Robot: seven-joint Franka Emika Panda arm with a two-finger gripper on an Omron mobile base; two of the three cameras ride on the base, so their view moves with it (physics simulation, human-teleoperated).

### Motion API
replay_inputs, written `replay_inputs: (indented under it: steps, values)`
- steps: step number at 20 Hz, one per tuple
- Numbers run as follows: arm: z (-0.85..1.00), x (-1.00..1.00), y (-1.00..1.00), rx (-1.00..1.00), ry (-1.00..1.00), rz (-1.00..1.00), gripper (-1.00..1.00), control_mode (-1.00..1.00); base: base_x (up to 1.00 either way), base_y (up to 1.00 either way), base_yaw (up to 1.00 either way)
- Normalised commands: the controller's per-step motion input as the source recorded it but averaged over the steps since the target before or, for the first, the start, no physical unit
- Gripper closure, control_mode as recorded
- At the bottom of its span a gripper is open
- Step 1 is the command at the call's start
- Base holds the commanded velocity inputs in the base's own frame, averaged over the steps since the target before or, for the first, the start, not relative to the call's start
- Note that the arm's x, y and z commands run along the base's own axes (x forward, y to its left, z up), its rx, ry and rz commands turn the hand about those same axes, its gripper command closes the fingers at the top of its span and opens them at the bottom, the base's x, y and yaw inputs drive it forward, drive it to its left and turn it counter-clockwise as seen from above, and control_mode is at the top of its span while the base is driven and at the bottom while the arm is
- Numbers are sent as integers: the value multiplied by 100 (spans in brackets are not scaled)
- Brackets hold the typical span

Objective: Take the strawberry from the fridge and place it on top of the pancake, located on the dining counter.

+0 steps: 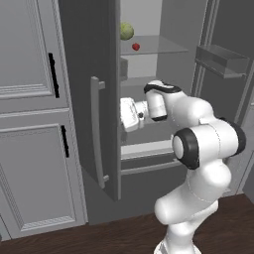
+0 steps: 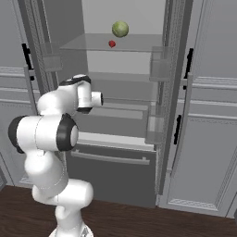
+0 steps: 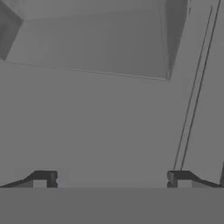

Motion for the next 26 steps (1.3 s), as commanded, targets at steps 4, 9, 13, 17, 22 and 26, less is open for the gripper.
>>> replay_inputs:
  steps: [4,9,13,17,22,26]
  values:
    - [-8,-2,66,0,0,2,-100,-100,0,0,0]
    - [-5,-15,64,0,0,2,-100,-100,0,0,0]
    - [-1,-21,58,0,2,1,-100,-100,0,0,0]
    - [-3,-22,56,0,4,1,-100,-100,0,0,0]
    - [0,-17,44,0,0,0,-100,-100,0,0,0]
    - [0,-13,37,0,1,0,-100,-100,0,0,0]
